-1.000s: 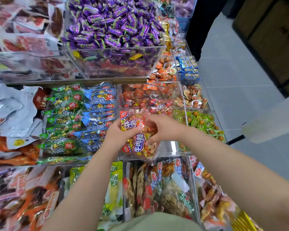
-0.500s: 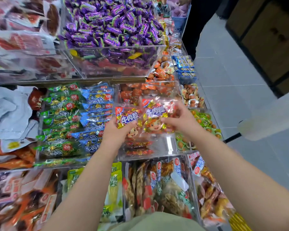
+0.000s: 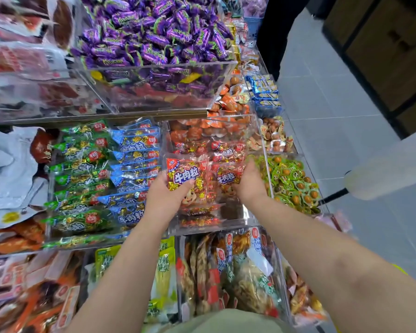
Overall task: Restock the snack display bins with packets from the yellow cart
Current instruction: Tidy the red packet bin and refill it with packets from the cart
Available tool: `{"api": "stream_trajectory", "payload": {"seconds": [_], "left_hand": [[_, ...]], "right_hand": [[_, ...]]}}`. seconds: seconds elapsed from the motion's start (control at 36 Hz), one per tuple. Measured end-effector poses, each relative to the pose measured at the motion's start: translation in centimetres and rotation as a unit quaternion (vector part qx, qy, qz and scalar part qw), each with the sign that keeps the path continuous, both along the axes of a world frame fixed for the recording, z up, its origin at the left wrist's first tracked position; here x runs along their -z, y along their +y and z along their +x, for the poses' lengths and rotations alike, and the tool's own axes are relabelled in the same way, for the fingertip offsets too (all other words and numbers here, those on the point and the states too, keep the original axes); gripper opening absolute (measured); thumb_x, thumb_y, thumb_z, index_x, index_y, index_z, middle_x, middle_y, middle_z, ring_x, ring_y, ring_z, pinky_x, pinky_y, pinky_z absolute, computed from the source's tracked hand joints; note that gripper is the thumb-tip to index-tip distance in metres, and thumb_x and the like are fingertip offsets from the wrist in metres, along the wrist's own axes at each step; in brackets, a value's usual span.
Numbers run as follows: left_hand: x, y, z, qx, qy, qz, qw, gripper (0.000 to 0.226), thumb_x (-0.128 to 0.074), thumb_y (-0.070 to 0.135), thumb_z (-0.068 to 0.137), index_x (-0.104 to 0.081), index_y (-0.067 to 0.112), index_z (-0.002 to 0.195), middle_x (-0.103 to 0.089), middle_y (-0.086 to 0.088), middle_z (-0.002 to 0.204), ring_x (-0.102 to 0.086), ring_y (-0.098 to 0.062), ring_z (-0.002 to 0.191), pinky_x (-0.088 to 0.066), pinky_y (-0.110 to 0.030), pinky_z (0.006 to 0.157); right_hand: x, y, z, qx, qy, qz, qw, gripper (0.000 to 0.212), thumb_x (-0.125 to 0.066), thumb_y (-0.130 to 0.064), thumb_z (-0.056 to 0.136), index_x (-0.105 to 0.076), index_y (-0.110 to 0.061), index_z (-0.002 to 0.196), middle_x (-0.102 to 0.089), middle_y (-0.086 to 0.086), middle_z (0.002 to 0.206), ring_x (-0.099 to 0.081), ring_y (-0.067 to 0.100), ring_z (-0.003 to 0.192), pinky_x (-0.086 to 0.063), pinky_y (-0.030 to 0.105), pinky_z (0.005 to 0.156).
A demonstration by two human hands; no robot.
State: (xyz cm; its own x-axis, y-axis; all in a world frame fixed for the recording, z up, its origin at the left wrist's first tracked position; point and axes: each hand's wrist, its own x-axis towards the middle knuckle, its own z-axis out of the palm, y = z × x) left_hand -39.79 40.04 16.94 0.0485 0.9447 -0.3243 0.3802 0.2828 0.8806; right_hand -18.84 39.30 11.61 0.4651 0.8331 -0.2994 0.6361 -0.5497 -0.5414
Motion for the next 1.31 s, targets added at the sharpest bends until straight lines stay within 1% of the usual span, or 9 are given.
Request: {"api": "stream_trajectory", "payload": {"seconds": [0.11, 0.19, 0.31, 0.64, 0.78, 0.89, 0.97, 1.14, 1.31], "left_hand": [[0.4, 0.0, 0.0, 0.016, 0.000, -0.003, 1.000, 0.019, -0.074, 0.035, 0.082, -0.055, 0.039, 0.086, -0.067, 0.017, 0.088, -0.064, 0.001, 0.083, -0.048, -0.019, 0.064], [0.4, 0.0, 0.1, 0.013, -0.011, -0.004, 1.000, 0.021, -0.074, 0.035, 0.081, -0.055, 0.040, 0.086, -0.066, 0.018, 0.089, -0.064, 0.000, 0.085, -0.047, -0.018, 0.064], [0.5, 0.1, 0.2, 0.010, -0.014, -0.013, 1.000, 0.022, -0.074, 0.038, 0.080, -0.057, 0.038, 0.095, -0.068, 0.016, 0.097, -0.065, -0.007, 0.092, -0.053, -0.031, 0.078], [0.4, 0.1, 0.2, 0.012, -0.019, -0.017, 1.000, 0.023, -0.075, 0.039, 0.079, -0.058, 0.039, 0.095, -0.069, 0.010, 0.101, -0.066, -0.012, 0.095, -0.055, -0.044, 0.088], [0.2, 0.2, 0.2, 0.011, -0.068, -0.046, 0.997, 0.013, -0.066, 0.033, 0.088, -0.060, 0.037, 0.098, -0.072, 0.010, 0.101, -0.069, -0.013, 0.094, -0.056, -0.045, 0.086], [0.1, 0.1, 0.2, 0.031, -0.106, -0.066, 0.992, 0.017, -0.056, 0.026, 0.094, -0.054, 0.043, 0.096, -0.070, 0.021, 0.092, -0.067, 0.002, 0.080, -0.052, -0.032, 0.073], [0.0, 0.0, 0.3, 0.081, -0.120, -0.071, 0.987, 0.024, -0.057, 0.031, 0.095, -0.046, 0.052, 0.095, -0.059, 0.037, 0.092, -0.058, 0.009, 0.084, -0.049, -0.028, 0.073], [-0.1, 0.4, 1.7, 0.207, -0.111, -0.042, 0.971, 0.022, -0.061, 0.015, 0.093, -0.055, 0.035, 0.101, -0.069, 0.027, 0.096, -0.061, 0.007, 0.098, -0.049, -0.010, 0.078], [0.8, 1.0, 1.9, 0.197, -0.032, -0.052, 0.978, 0.049, -0.072, 0.035, 0.083, -0.048, 0.030, 0.124, -0.056, 0.006, 0.130, -0.050, -0.015, 0.126, -0.041, -0.038, 0.107]], "right_hand": [[0.3, 0.1, 0.1, -0.256, -0.342, -0.022, 0.904, 0.109, -0.056, 0.004, 0.070, 0.012, -0.035, 0.145, 0.004, 0.011, 0.148, 0.000, 0.035, 0.141, -0.004, 0.047, 0.115], [0.0, 0.7, 0.5, -0.311, -0.407, -0.039, 0.858, 0.083, -0.063, -0.005, 0.067, -0.027, -0.021, 0.140, -0.026, 0.011, 0.134, -0.029, 0.033, 0.125, -0.031, 0.043, 0.101], [0.4, 1.2, 0.2, -0.334, -0.299, -0.133, 0.884, 0.044, -0.054, 0.006, 0.078, -0.051, -0.012, 0.117, -0.061, 0.008, 0.107, -0.061, 0.030, 0.094, -0.046, 0.036, 0.064], [2.5, 1.9, 0.3, -0.254, -0.171, -0.142, 0.941, 0.040, -0.048, 0.012, 0.081, -0.049, -0.004, 0.118, -0.051, 0.016, 0.118, -0.057, 0.034, 0.102, -0.049, 0.039, 0.085], [1.7, 1.4, 0.9, -0.245, -0.093, -0.166, 0.951, 0.018, -0.055, -0.017, 0.091, -0.057, -0.008, 0.106, -0.060, 0.011, 0.102, -0.059, 0.027, 0.095, -0.045, 0.031, 0.075], [-1.8, 1.1, 1.1, -0.084, 0.152, -0.052, 0.983, 0.023, -0.050, -0.034, 0.095, -0.061, -0.014, 0.092, -0.063, 0.003, 0.085, -0.058, 0.018, 0.077, -0.049, 0.033, 0.074], [-5.3, 0.7, 0.8, -0.069, 0.334, 0.017, 0.940, 0.025, -0.054, -0.048, 0.089, -0.060, -0.030, 0.105, -0.064, -0.012, 0.108, -0.060, 0.005, 0.096, -0.050, 0.028, 0.079], [-8.6, 1.0, 0.0, -0.386, 0.009, 0.114, 0.915, 0.091, -0.080, -0.042, 0.067, -0.034, -0.025, 0.144, -0.042, -0.001, 0.142, -0.034, 0.014, 0.128, -0.025, 0.027, 0.105], [-8.9, 1.5, 0.9, -0.396, -0.019, -0.021, 0.918, 0.063, -0.078, -0.028, 0.074, -0.049, -0.016, 0.129, -0.054, -0.008, 0.108, -0.051, 0.012, 0.095, -0.037, 0.019, 0.069]]}}
